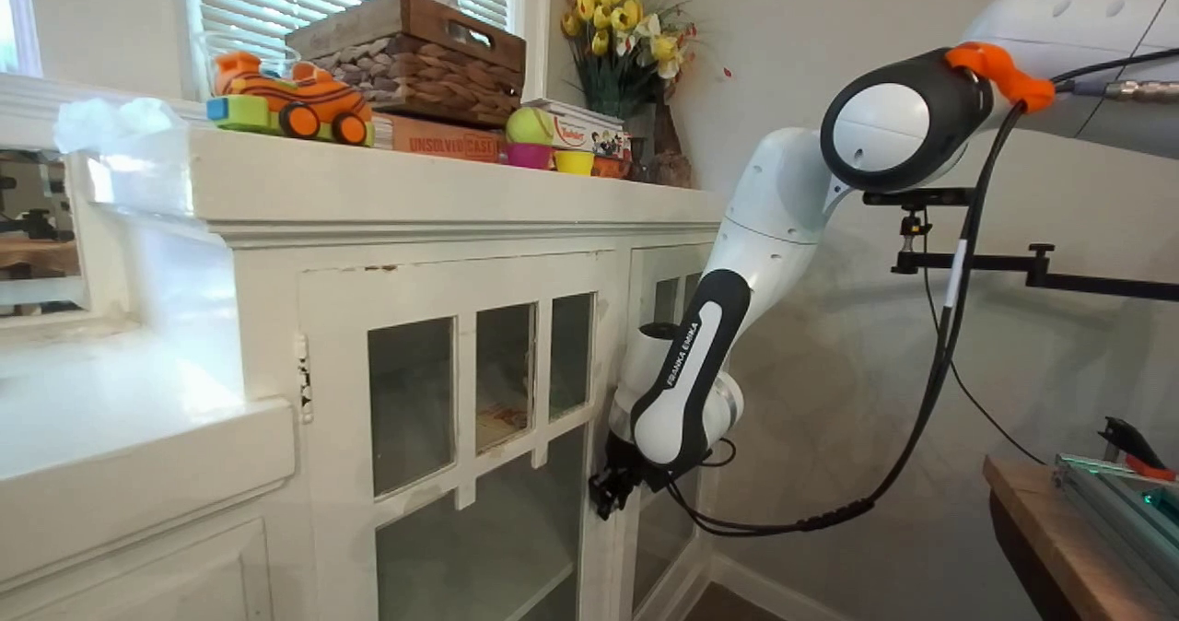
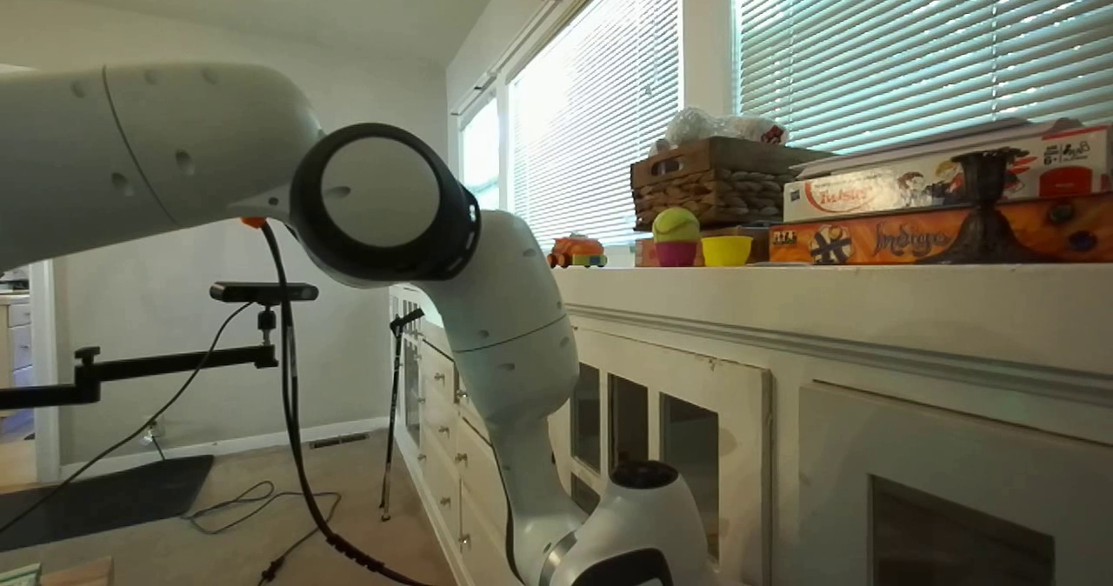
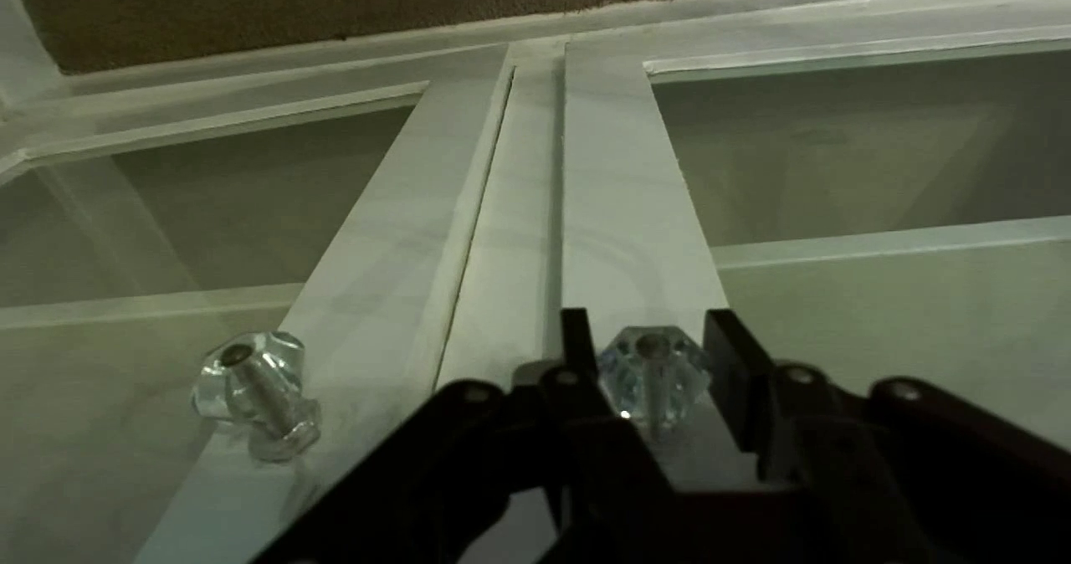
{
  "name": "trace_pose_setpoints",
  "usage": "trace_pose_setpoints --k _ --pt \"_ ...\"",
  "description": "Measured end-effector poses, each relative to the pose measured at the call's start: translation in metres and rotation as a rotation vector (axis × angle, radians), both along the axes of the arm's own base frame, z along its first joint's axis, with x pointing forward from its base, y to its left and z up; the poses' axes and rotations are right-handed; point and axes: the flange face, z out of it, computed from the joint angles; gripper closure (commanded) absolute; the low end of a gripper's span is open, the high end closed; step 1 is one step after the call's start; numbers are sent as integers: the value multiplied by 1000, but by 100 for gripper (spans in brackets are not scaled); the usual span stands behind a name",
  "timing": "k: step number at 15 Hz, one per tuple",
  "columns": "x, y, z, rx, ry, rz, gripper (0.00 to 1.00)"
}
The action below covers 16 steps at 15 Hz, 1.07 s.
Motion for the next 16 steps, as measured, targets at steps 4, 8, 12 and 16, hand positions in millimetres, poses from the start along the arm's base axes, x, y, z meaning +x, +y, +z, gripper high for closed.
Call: trace_pose_setpoints --k 4,8,12,16 --pt "0 0 0 2 3 -2 91" --pt "-3 1 0 4 4 1 91" --pt "-15 5 -1 -3 -6 22 91" --pt "-30 12 -2 -22 -19 42 91"
